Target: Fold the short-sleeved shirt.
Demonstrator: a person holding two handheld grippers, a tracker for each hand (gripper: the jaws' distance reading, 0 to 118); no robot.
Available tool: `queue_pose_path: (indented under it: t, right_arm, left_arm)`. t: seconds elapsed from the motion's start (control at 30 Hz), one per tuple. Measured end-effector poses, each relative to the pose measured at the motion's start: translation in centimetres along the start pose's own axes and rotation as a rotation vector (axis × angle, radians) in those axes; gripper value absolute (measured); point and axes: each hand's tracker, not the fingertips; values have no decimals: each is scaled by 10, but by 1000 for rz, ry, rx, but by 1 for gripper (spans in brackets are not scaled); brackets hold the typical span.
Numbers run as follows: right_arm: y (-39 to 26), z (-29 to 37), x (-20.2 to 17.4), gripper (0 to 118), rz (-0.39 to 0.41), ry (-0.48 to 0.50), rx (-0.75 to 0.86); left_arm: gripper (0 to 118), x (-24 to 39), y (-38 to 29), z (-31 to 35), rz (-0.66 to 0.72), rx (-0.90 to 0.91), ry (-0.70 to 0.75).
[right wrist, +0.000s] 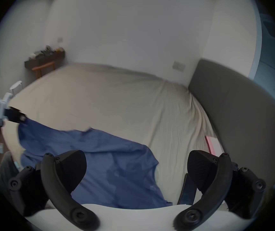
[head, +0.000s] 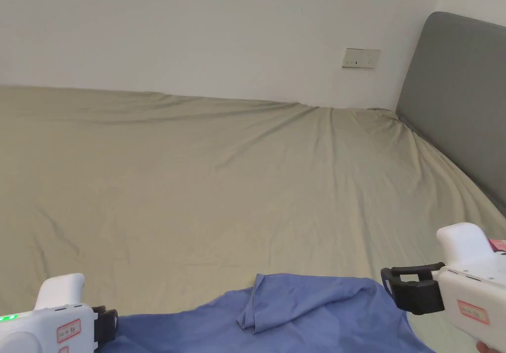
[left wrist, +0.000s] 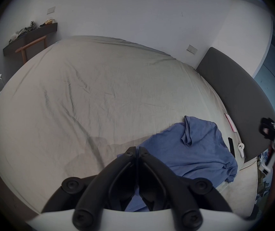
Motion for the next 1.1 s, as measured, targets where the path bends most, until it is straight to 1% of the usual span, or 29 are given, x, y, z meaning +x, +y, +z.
queue_pose_path:
  t: [0.03,0.07,0.17,0.2,0.27,0.33,0.4,0.43,0.47,0.5,0.53,0.57,0.6,0.63,0.7,0.73,0.83,0.87,0.93,1.03,1.1]
  right_arm:
    - [-2,-30,9,118,-17,-21,-30]
    - [-5,-44,14,118,-35,-24,-58]
    - [-15,-121,27,118,-86,42,-209]
    - [-22,-140,26,118,-88,36,-247]
    - [-34,-176,19,118,-57,28,-279]
    - [-50,-208,7,118,-37,15,-343]
    - [-65,-232,0,114,-21,-3,-415]
    - [-71,-240,-2,105,-36,-4,-455]
    - [-74,-231,1,96,-159,85,-401]
    - [-70,-227,9,92,-269,122,-395]
    - [-67,-222,11,86,-268,100,-395]
    - [-62,-214,13,77,-231,120,-352]
    - [-52,-202,14,25,-168,51,-343]
    - [-46,-189,12,4,-136,18,-318]
    - [-32,-170,18,4,-165,76,-323]
    - [-22,-161,16,4,-166,82,-304]
    - [15,-108,20,4,-174,92,-193]
    - [21,-98,24,4,-165,87,-169]
    - [47,-56,31,4,-155,76,-85]
    - [85,7,48,4,-178,85,23]
    - [109,51,56,4,-176,72,98]
  left_arm:
    - [0,0,1,-1,-3,1,4]
    - [0,1,2,-1,-3,0,4]
    - [0,-1,8,-5,12,9,6]
    - [0,0,9,-5,20,10,5]
    - [0,-1,12,-7,37,16,2]
    - [0,-1,14,-8,51,34,10]
    - [0,-2,20,-11,49,21,15]
    - [0,-3,21,-11,51,19,16]
    - [0,-3,22,-10,49,20,16]
    - [0,-3,24,-8,42,19,14]
    - [0,-4,24,-7,35,27,18]
    - [0,-5,25,-6,33,35,20]
    - [0,-7,28,-6,34,37,15]
    - [0,-9,31,-6,40,39,6]
    - [0,-11,40,1,37,37,-12]
    - [0,-11,45,8,34,51,-12]
    - [0,-14,60,36,43,115,-44]
    - [0,-14,63,44,46,129,-51]
    - [0,-13,73,70,39,194,-71]
    - [0,-14,93,112,41,297,-91]
    - [0,-17,109,141,47,354,-107]
